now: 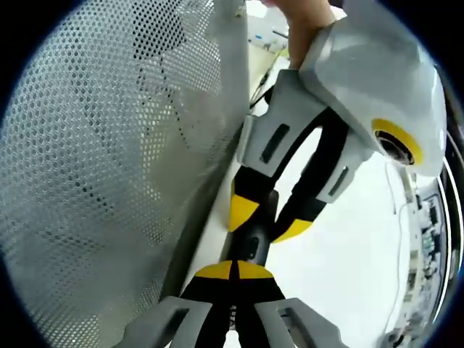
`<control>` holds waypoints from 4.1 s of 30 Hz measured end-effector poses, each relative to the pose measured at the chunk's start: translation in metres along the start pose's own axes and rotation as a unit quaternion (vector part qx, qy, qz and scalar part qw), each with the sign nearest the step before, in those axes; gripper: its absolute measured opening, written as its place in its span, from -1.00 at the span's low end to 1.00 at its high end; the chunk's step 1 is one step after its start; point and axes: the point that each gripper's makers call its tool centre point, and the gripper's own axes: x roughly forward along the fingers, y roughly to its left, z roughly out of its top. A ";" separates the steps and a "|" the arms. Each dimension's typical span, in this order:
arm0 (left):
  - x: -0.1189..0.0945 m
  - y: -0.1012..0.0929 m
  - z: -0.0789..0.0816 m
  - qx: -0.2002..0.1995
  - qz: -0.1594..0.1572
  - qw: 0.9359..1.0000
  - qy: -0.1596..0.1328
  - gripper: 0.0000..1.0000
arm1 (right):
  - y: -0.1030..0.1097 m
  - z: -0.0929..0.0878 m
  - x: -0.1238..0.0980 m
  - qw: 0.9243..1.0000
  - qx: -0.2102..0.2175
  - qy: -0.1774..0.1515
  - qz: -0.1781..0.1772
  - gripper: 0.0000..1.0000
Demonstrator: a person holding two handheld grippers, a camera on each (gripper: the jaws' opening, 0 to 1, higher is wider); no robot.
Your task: Press the specified remote control buttons in sequence, fully releasing each button before pressing the next.
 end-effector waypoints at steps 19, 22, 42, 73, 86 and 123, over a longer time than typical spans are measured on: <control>0.000 0.000 0.000 0.005 0.000 1.000 0.002 -0.50 | 0.000 0.003 0.001 1.000 -0.019 -0.008 -0.003 -1.00; -0.001 0.000 0.000 0.002 -0.002 1.000 0.000 -0.50 | 0.001 0.002 -0.001 1.000 -0.026 -0.013 -0.008 -1.00; 0.000 -0.001 0.000 0.009 -0.001 1.000 -0.007 -0.50 | -0.013 -0.004 -0.008 0.980 0.188 -0.058 -0.005 -1.00; 0.000 0.000 0.001 0.008 -0.003 1.000 -0.020 -0.51 | -0.023 -0.014 -0.004 0.962 0.269 -0.035 0.005 -1.00; 0.000 0.000 0.001 0.004 -0.003 1.000 -0.021 -0.51 | -0.015 -0.005 -0.002 0.971 0.236 -0.033 0.013 -1.00; -0.001 0.000 0.001 -0.007 -0.006 0.999 -0.037 -0.51 | -0.031 -0.012 0.005 0.899 0.406 0.008 0.166 -1.00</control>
